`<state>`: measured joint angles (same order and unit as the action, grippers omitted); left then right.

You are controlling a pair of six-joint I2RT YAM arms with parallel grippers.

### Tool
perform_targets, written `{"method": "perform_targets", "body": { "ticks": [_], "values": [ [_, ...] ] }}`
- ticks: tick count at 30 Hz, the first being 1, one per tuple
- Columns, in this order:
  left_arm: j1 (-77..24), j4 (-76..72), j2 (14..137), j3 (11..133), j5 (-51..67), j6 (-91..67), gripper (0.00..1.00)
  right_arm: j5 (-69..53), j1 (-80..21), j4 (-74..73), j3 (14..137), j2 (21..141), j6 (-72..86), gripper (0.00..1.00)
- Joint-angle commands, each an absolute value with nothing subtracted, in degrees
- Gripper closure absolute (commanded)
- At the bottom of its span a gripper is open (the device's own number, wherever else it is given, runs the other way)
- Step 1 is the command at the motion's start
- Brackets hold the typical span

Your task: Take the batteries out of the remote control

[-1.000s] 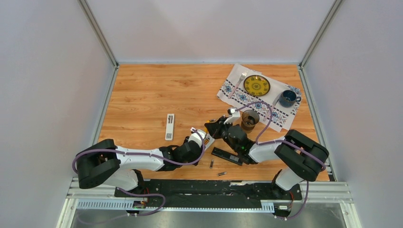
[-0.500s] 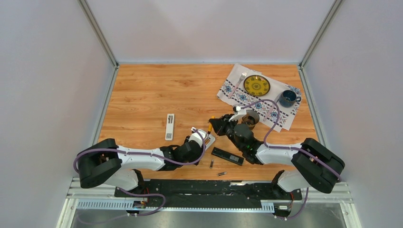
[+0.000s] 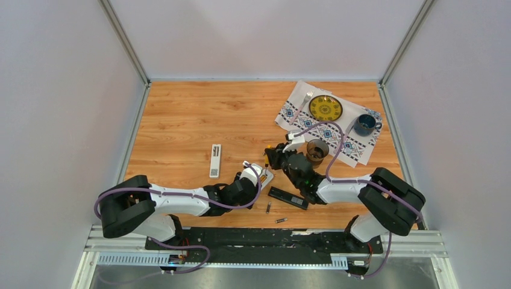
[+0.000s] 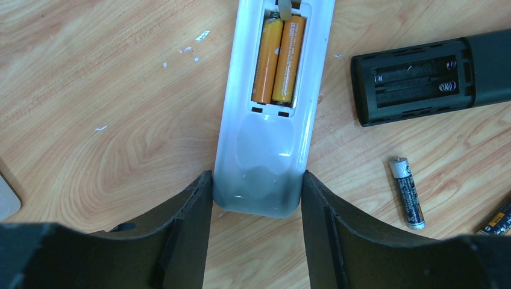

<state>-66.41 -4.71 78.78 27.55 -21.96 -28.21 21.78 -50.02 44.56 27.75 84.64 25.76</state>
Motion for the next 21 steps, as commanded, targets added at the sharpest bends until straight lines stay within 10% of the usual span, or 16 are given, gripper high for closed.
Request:
{"method": "perform_targets", "body": {
  "ticks": [1,21],
  "values": [
    [-66.6,0.6,81.3,25.8,-17.1,-30.1,1.00,25.9,-51.5,47.4,30.1,87.2,21.7,1.00],
    [-66.5,0.4,82.4,26.2,-16.6,-30.0,1.00,41.1,-61.1,56.8,30.6,91.1,8.4,1.00]
  ]
}}
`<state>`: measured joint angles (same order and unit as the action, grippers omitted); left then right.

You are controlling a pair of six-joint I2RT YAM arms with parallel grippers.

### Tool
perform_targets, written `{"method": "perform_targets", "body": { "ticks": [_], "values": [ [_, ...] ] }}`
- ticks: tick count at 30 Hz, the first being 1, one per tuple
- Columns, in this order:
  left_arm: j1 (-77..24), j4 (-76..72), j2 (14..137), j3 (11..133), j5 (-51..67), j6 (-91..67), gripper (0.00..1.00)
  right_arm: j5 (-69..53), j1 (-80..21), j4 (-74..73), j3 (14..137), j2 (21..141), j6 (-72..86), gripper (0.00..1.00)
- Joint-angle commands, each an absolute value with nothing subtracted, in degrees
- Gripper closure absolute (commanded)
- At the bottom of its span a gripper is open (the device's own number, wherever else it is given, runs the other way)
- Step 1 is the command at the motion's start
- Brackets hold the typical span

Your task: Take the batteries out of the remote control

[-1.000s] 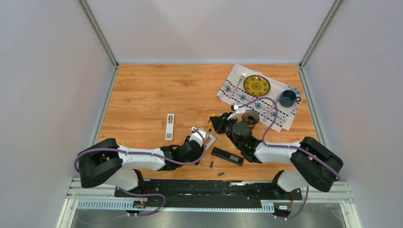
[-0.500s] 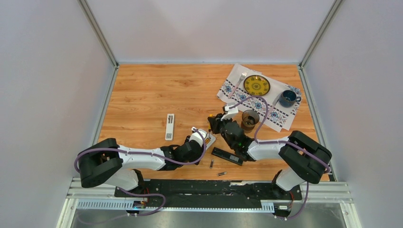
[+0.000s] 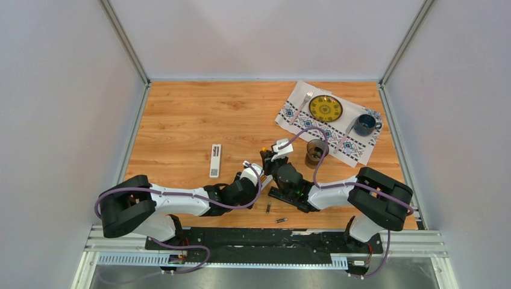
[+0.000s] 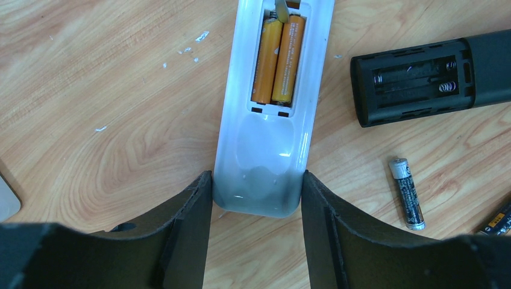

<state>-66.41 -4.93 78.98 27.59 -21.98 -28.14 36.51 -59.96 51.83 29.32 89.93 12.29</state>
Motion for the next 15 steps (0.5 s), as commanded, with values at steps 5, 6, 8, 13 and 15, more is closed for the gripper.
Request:
{"method": "perform_targets", "body": {
  "ticks": [5,6,8,13,15],
  "values": [
    [-66.5,0.4,82.3,26.2,-16.6,-30.0,1.00,41.8,-61.2,57.7,30.6,92.1,8.3,1.00],
    [-66.5,0.4,82.4,26.2,-16.7,-30.0,1.00,42.0,-61.3,57.8,30.6,92.5,8.3,1.00],
    [-66.6,0.4,82.4,26.3,-16.6,-30.0,1.00,42.6,-61.3,59.2,30.1,92.5,8.4,1.00],
    [-66.6,0.5,82.8,26.4,-16.5,-30.0,1.00,42.3,-61.2,59.2,30.2,92.0,8.3,1.00],
    [-66.6,0.4,83.1,26.5,-16.4,-29.9,1.00,42.0,-61.2,59.2,30.0,92.1,8.7,1.00]
  ]
}}
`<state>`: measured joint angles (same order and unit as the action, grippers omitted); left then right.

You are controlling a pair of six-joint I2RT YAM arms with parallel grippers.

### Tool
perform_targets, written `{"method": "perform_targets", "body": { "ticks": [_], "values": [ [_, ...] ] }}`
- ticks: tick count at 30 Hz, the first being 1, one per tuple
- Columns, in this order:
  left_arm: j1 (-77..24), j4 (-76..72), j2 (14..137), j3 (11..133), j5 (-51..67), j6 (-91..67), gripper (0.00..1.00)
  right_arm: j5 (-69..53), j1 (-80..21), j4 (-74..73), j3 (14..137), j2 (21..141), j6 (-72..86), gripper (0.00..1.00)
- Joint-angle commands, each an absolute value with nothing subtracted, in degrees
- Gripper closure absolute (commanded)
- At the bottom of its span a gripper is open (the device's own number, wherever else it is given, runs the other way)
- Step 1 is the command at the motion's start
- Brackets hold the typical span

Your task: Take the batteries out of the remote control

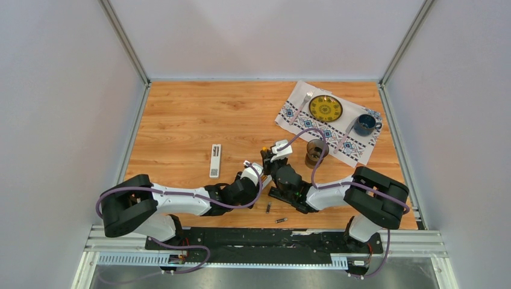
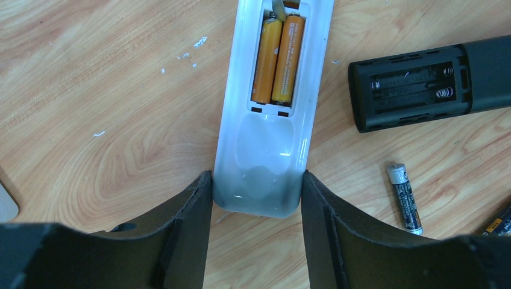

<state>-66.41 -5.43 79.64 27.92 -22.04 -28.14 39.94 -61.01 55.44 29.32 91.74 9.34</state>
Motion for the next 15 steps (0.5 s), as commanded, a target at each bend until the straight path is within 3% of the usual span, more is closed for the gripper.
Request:
{"method": "perform_targets", "body": {
  "ticks": [1,15],
  "values": [
    [-66.6,0.5,83.1,26.5,-16.4,-29.9,1.00,41.8,-61.2,59.2,30.0,92.4,9.0,1.00],
    [-66.5,0.5,83.1,26.5,-16.4,-30.0,1.00,39.5,-61.3,49.9,27.7,94.7,18.5,1.00]
  ]
}}
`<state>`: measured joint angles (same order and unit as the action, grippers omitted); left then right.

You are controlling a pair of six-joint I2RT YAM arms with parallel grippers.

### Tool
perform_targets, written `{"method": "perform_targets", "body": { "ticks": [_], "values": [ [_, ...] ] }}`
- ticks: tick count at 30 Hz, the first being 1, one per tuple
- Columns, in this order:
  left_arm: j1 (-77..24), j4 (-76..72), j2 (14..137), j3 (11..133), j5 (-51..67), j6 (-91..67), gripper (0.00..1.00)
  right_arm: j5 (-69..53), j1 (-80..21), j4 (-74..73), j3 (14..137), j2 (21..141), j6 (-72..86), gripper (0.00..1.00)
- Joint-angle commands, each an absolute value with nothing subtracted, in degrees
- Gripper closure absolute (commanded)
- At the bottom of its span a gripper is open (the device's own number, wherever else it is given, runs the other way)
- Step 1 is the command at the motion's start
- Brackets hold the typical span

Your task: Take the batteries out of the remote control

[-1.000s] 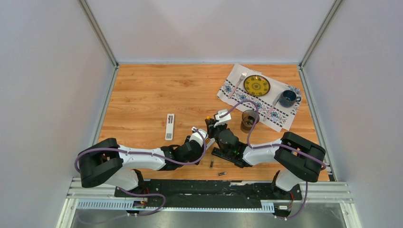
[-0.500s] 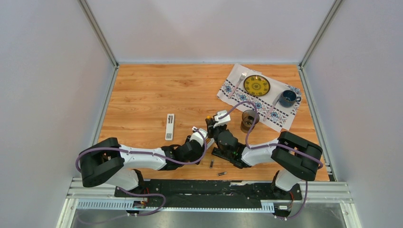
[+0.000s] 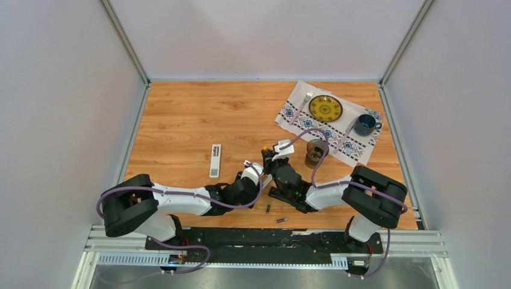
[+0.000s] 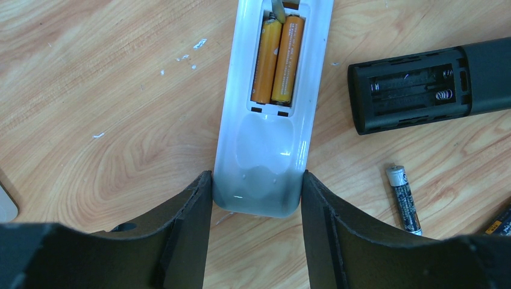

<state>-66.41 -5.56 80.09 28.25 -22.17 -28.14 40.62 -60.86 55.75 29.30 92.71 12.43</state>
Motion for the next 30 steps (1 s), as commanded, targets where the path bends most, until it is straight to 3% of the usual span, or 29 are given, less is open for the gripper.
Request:
{"method": "perform_targets", "body": {
  "ticks": [1,6,19,30],
  "values": [
    [-66.5,0.6,83.1,26.5,-16.5,-30.0,1.00,38.2,-61.3,49.8,27.4,94.7,19.2,1.00],
    [-66.5,0.3,82.7,26.2,-16.7,-30.1,1.00,31.2,-58.9,48.9,26.4,93.7,23.9,1.00],
    [-66.6,0.3,84.2,27.0,-16.4,-29.9,1.00,-1.9,-47.0,59.5,22.2,94.7,37.3,1.00],
    [-66.5,0.4,85.0,27.4,-16.5,-29.7,1.00,-11.6,-44.3,60.5,21.4,90.4,41.0,1.00]
  ]
}}
